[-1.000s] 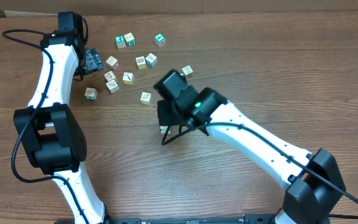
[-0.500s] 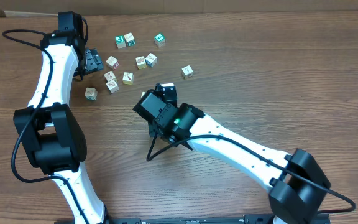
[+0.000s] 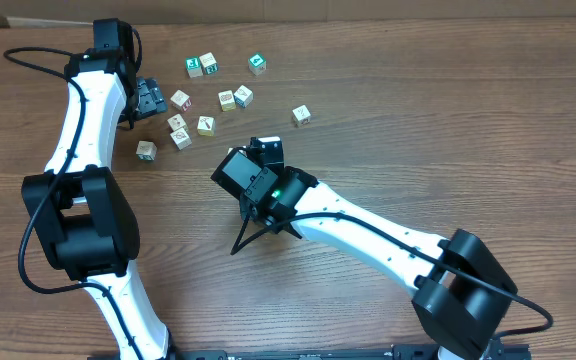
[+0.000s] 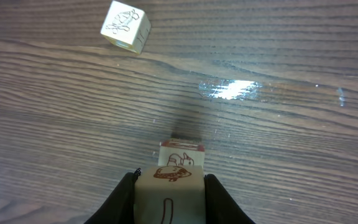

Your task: Form a tower

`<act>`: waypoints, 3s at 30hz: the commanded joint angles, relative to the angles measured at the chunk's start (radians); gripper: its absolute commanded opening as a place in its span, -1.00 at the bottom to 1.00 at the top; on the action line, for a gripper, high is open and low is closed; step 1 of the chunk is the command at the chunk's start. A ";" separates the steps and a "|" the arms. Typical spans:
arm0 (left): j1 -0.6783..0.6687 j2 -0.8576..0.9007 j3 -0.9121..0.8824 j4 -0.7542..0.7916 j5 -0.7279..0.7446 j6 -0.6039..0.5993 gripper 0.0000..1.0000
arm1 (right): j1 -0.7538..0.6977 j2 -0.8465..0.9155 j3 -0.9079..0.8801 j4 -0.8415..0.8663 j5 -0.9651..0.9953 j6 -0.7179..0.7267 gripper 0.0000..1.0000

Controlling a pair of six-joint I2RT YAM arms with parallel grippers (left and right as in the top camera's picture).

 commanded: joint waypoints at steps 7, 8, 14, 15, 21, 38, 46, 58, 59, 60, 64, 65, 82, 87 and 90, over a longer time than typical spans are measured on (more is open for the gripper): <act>-0.003 0.010 0.005 -0.002 0.004 0.011 0.99 | -0.002 0.034 -0.006 0.036 0.023 0.008 -0.92; -0.003 0.010 0.005 -0.002 0.004 0.011 0.99 | -0.002 0.034 -0.006 0.037 0.025 0.008 -0.92; -0.003 0.010 0.005 -0.002 0.004 0.011 0.99 | -0.002 0.034 -0.006 0.029 0.048 0.059 -0.92; -0.003 0.010 0.005 -0.002 0.004 0.011 0.99 | -0.002 0.034 -0.006 0.028 0.049 0.060 -0.92; -0.003 0.010 0.005 -0.002 0.004 0.011 0.99 | -0.002 0.034 -0.006 0.024 0.056 0.071 -0.92; -0.003 0.010 0.005 -0.002 0.004 0.011 0.99 | -0.002 0.034 -0.006 0.008 0.033 0.101 -0.90; -0.003 0.010 0.005 -0.002 0.004 0.011 0.99 | -0.002 0.034 -0.006 0.010 0.033 0.112 -0.90; -0.003 0.010 0.005 -0.002 0.004 0.011 0.99 | -0.002 0.034 -0.006 0.016 0.023 0.112 -0.83; -0.003 0.010 0.005 -0.002 0.004 0.011 0.99 | -0.002 0.034 -0.006 0.016 0.019 0.112 -0.83; -0.003 0.010 0.005 -0.002 0.004 0.011 0.99 | -0.002 0.034 -0.006 0.016 0.016 0.112 -0.83; -0.003 0.010 0.005 -0.002 0.004 0.011 0.99 | -0.002 0.034 -0.006 0.016 0.013 0.111 -0.81; -0.003 0.010 0.005 -0.002 0.004 0.011 0.99 | -0.002 0.034 -0.006 0.016 0.013 0.111 -0.80; -0.003 0.010 0.005 -0.002 0.004 0.011 0.99 | -0.002 0.034 -0.006 0.016 0.011 0.108 -0.62; -0.003 0.010 0.005 -0.002 0.004 0.011 1.00 | -0.002 0.034 -0.006 0.016 0.011 0.108 -0.56; -0.003 0.010 0.005 -0.002 0.004 0.011 0.99 | -0.002 0.034 -0.006 0.016 0.011 0.108 -0.49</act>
